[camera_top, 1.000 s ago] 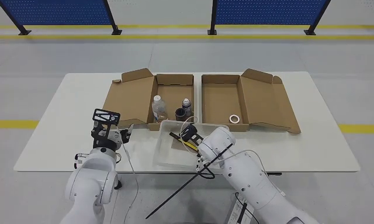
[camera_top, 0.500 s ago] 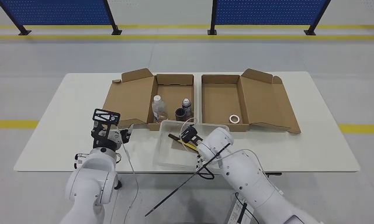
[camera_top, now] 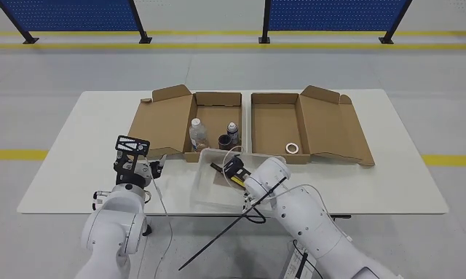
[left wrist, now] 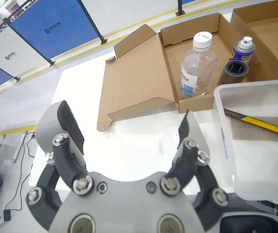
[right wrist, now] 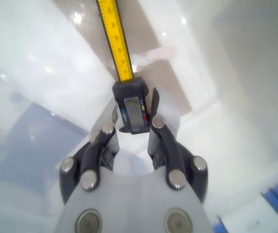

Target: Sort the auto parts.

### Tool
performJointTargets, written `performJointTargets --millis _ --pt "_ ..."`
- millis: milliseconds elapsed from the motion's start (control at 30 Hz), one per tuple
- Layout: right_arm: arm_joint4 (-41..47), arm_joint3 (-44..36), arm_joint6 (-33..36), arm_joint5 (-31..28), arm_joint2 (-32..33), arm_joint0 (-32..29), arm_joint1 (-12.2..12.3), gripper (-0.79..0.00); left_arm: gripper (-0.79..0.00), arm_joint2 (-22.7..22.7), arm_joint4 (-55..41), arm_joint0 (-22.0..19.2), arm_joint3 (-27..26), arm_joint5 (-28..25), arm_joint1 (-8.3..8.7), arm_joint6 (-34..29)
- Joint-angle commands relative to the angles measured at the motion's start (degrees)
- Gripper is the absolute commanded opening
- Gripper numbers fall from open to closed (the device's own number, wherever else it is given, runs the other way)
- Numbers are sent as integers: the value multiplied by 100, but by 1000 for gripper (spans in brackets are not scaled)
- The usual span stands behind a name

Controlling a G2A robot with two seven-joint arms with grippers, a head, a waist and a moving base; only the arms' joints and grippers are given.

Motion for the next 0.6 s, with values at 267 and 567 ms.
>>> performJointTargets --millis 267,567 --pt "77 -58 -13 47 46 -76 1 -785 0 0 0 0 0 0 0 0" --pt "291 -19 32 463 176 -123 -20 -785 0 0 0 0 0 0 0 0"
